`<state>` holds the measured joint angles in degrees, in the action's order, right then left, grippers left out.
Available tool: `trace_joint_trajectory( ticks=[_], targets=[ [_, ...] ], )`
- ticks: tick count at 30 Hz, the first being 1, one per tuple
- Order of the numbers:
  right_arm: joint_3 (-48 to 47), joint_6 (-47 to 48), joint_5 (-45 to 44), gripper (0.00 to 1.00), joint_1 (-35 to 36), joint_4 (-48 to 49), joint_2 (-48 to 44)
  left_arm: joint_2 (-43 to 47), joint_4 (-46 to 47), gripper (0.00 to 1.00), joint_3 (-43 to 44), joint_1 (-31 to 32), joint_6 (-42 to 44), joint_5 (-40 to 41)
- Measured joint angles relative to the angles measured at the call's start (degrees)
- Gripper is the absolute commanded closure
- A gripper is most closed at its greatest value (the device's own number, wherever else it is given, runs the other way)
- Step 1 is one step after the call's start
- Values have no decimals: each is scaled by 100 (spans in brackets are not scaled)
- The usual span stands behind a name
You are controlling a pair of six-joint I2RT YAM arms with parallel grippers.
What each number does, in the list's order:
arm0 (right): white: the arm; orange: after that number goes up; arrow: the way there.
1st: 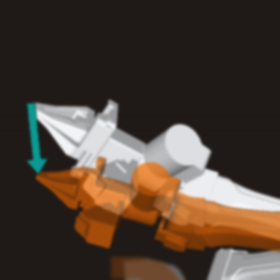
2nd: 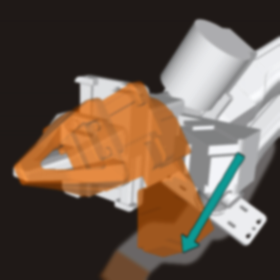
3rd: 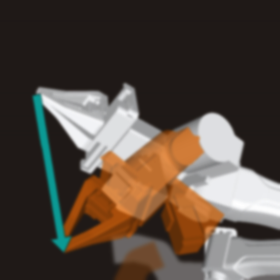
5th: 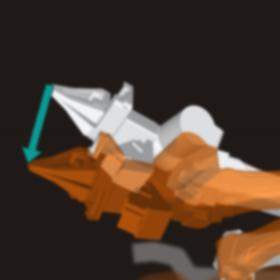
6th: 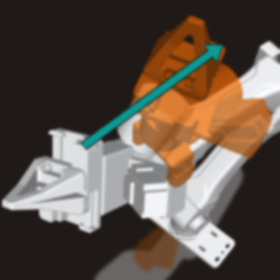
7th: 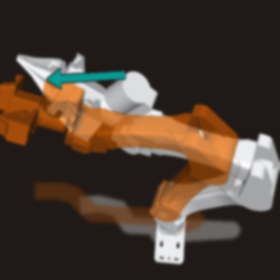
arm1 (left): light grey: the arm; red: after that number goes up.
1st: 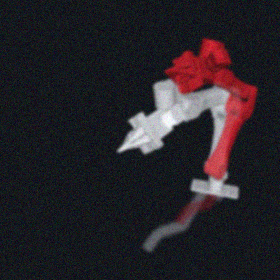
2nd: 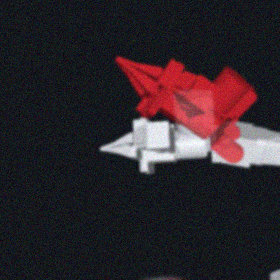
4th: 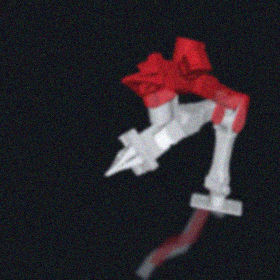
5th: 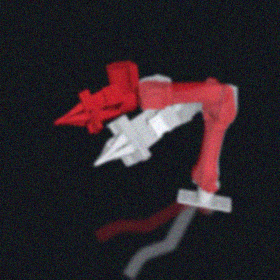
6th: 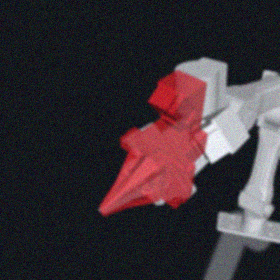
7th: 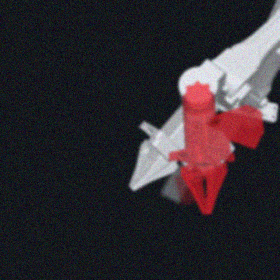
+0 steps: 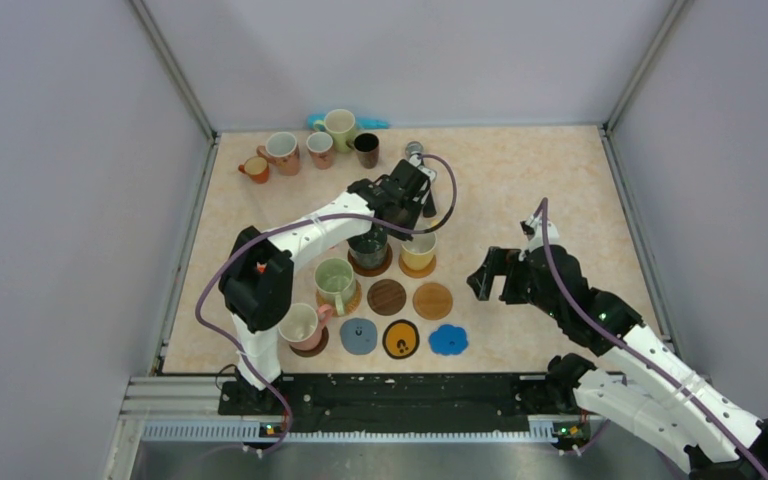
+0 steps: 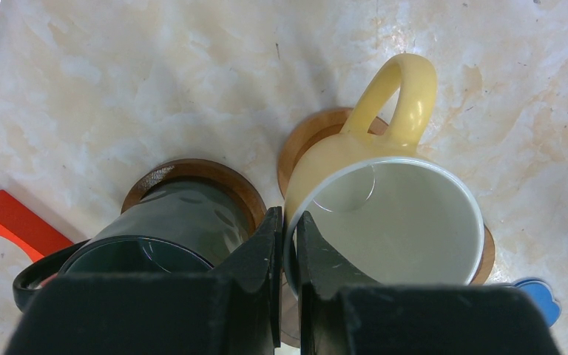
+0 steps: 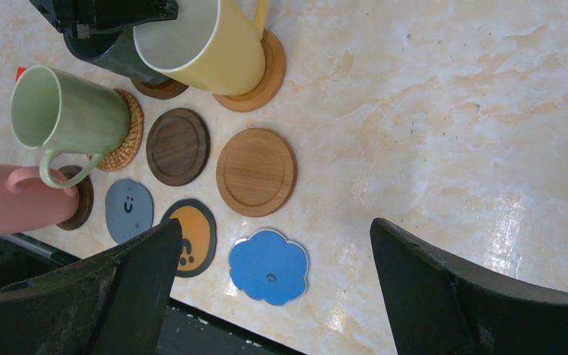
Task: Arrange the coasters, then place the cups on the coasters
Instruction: Place the cup on the coaster.
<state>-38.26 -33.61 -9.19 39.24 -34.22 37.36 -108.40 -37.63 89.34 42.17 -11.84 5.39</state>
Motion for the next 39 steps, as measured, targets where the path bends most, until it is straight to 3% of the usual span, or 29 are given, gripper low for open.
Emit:
trace_joint_trajectory(
  ticks=[7, 11, 14, 16, 17, 18, 25, 32, 35, 39],
  targets=[
    [0, 0, -2, 2, 0, 0, -4, 0, 85, 72, -59, 0, -11, -17],
    [2, 0, -2, 2, 0, 0, -4, 0, 166, 55, -59, 0, -17, -24],
    [2, 0, -2, 2, 0, 0, -4, 0, 166, 51, -59, 0, -26, -15],
    [2, 0, -2, 2, 0, 0, -4, 11, 164, 34, -57, 0, -31, 4],
    [2, 2, -2, 2, 0, 0, -4, 20, 157, 11, -55, 0, -28, 9],
    [2, 2, -2, 2, 0, 0, -4, 39, 149, 2, -48, 0, -24, 26],
    [2, 13, 2, 2, 0, 0, -7, 577, 79, 1, 96, 9, -87, 647],
    [2, 20, 7, 1, 0, 11, -11, 1589, 380, 1, 181, -90, 63, 2070],
    [2, 37, 7, 1, 0, 26, -11, 1759, 516, 3, 195, -411, 125, 2496],
    [2, 57, 11, 1, 0, 33, -9, 1735, 525, 8, 205, -1467, -149, 2455]
  ],
)
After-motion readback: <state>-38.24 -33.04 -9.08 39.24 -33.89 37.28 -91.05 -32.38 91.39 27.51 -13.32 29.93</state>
